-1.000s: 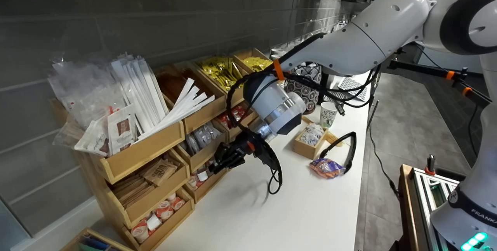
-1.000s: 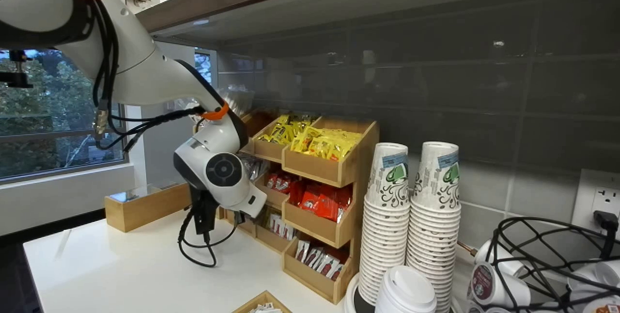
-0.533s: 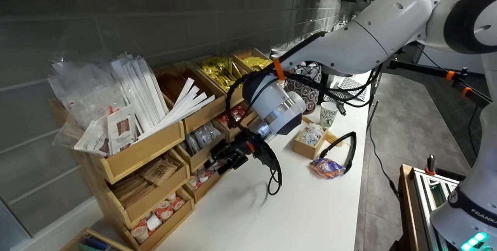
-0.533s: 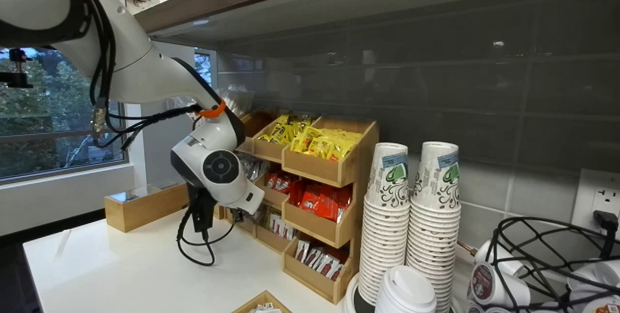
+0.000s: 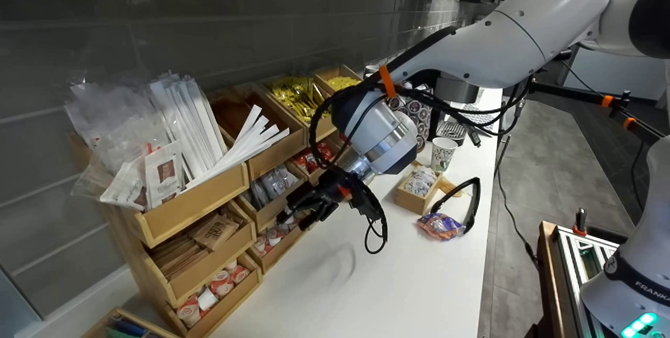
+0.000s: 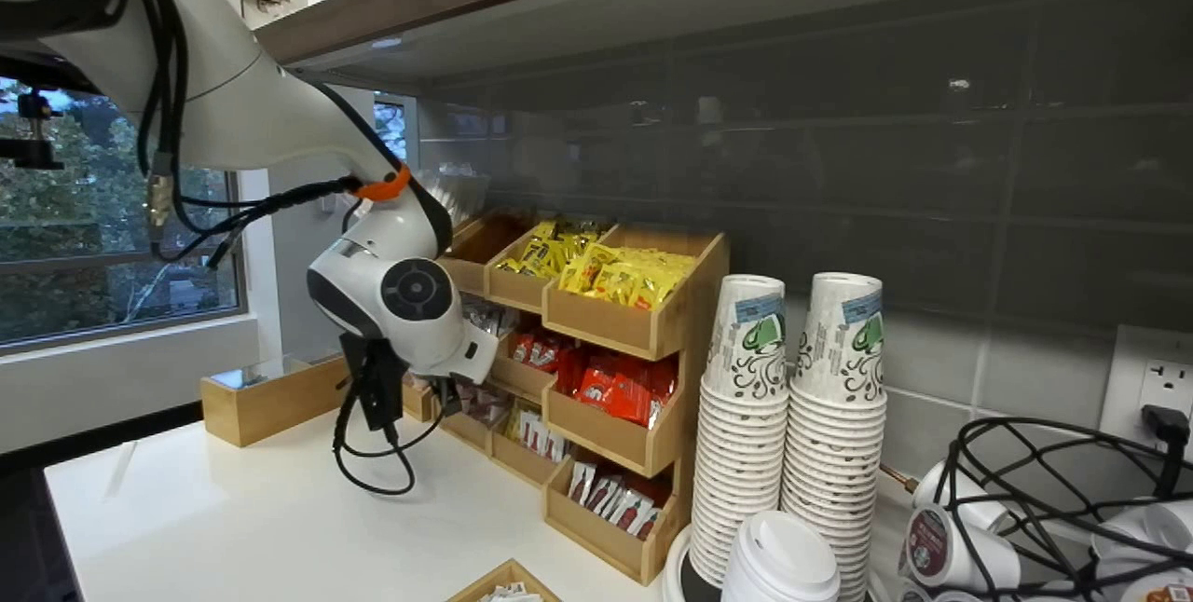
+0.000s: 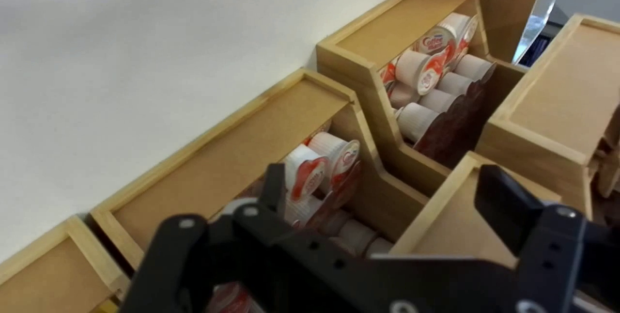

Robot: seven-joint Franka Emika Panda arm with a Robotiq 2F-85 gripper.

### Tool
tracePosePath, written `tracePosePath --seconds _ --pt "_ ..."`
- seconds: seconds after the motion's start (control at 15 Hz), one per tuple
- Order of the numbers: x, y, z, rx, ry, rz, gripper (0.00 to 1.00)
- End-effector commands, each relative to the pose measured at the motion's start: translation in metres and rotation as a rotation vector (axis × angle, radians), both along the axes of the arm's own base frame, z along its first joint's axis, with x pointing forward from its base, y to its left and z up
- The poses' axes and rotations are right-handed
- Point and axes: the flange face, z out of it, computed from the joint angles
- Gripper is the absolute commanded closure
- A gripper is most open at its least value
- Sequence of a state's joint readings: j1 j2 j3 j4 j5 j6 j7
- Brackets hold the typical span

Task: Put the coffee pod from the counter on the bottom shelf.

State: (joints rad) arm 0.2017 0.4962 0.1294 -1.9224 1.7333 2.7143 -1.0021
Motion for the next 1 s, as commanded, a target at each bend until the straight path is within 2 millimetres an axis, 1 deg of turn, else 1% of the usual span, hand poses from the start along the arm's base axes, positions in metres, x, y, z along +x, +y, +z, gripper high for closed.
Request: tracePosePath --seconds 0.0,0.27,0.33,0.47,0.67,0.93 --pt "-0.017 -0.005 0.014 -0.033 -0.02 0.087 0.0" --pt "-0.032 -0.009 0.017 -0.116 -0.002 0.139 0.0" --pt "-0.037 -0.011 0.018 -0.161 0.001 0.138 0.0" --pt "-0.047 -0.013 0.023 -0.191 0.008 0.176 0.0" --pt "-0.064 -0.018 0.033 -0.226 0.028 0.251 0.0" --pt "-0.085 -0.022 0.056 -0.276 0.107 0.292 0.0"
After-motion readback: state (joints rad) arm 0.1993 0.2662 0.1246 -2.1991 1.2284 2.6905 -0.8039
